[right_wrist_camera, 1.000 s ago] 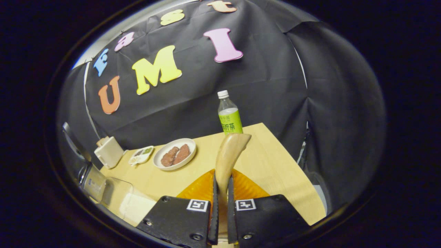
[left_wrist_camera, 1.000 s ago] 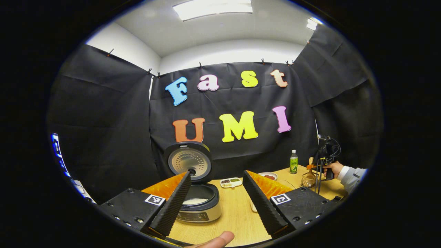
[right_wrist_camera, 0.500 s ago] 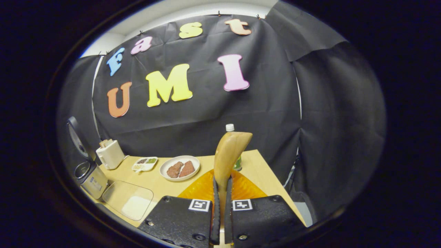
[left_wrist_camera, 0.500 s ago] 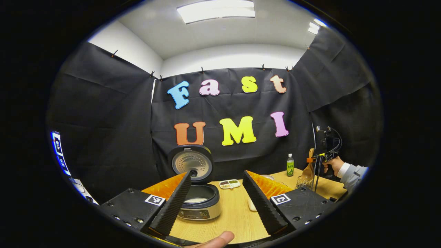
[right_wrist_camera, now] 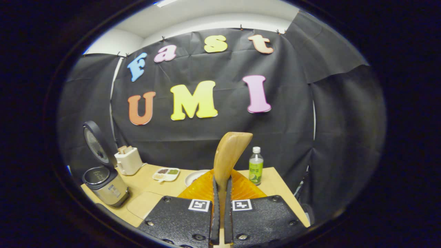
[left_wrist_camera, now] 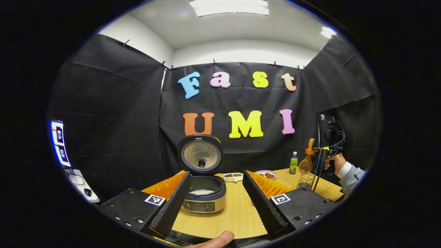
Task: Close the left gripper, press the button to open the rice cooker; take a wooden spoon from the chopstick holder with the right hand, scoop a spoonful of rice and pour it into the rice cooker, then put the wooden spoon back into the chopstick holder.
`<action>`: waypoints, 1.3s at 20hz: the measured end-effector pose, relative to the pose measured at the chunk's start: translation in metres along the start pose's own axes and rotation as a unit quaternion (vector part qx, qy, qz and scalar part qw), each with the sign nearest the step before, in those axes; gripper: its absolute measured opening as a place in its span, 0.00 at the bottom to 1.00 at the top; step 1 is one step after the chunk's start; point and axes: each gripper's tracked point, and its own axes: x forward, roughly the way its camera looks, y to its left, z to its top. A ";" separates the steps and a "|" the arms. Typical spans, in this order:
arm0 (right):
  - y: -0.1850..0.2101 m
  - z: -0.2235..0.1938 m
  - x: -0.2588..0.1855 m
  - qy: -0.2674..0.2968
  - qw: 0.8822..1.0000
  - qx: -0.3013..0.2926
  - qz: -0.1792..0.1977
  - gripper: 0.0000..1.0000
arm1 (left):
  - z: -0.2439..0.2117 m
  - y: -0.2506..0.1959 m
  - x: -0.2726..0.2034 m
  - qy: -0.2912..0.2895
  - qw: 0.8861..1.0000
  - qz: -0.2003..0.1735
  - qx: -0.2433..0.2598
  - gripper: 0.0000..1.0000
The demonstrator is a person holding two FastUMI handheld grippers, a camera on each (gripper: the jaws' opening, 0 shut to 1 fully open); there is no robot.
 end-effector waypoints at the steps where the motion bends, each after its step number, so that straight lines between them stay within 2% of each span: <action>1: 0.013 0.000 0.002 -0.005 1.000 -0.005 0.007 0.10 | -0.003 0.002 0.000 0.003 1.000 0.001 -0.001 0.96; 6: 0.080 -0.017 0.011 -0.001 0.999 -0.039 0.022 0.11 | -0.008 0.014 0.000 0.011 1.000 0.010 0.011 0.96; 9: 0.096 -0.041 0.020 0.013 0.999 -0.047 -0.007 0.10 | -0.014 0.016 0.002 0.019 1.000 0.011 0.019 0.96; 12: 0.109 -0.078 0.035 0.039 0.998 -0.031 -0.038 0.10 | -0.017 0.024 0.003 0.021 0.999 0.019 0.015 0.96; 14: 0.115 -0.104 0.045 0.061 0.996 -0.035 -0.048 0.10 | -0.019 0.032 0.003 0.019 1.000 0.020 0.009 0.96; 17: 0.117 -0.117 0.052 0.053 0.995 -0.049 -0.062 0.10 | -0.022 0.042 0.001 0.021 0.999 0.021 0.012 0.96; 19: 0.118 -0.119 0.053 0.031 0.994 -0.065 -0.078 0.10 | -0.022 0.050 0.002 0.015 0.999 0.028 0.040 0.96; 21: 0.111 -0.125 0.055 0.022 0.989 -0.109 -0.103 0.10 | -0.022 0.059 0.003 0.009 0.997 0.042 0.069 0.96; 23: 0.107 -0.133 0.055 0.024 0.983 -0.134 -0.122 0.10 | -0.023 0.055 0.004 0.009 0.996 0.038 0.076 0.96; 26: 0.114 -0.158 0.057 0.057 0.983 -0.124 -0.123 0.10 | -0.030 0.050 0.002 0.019 0.997 0.024 0.067 0.95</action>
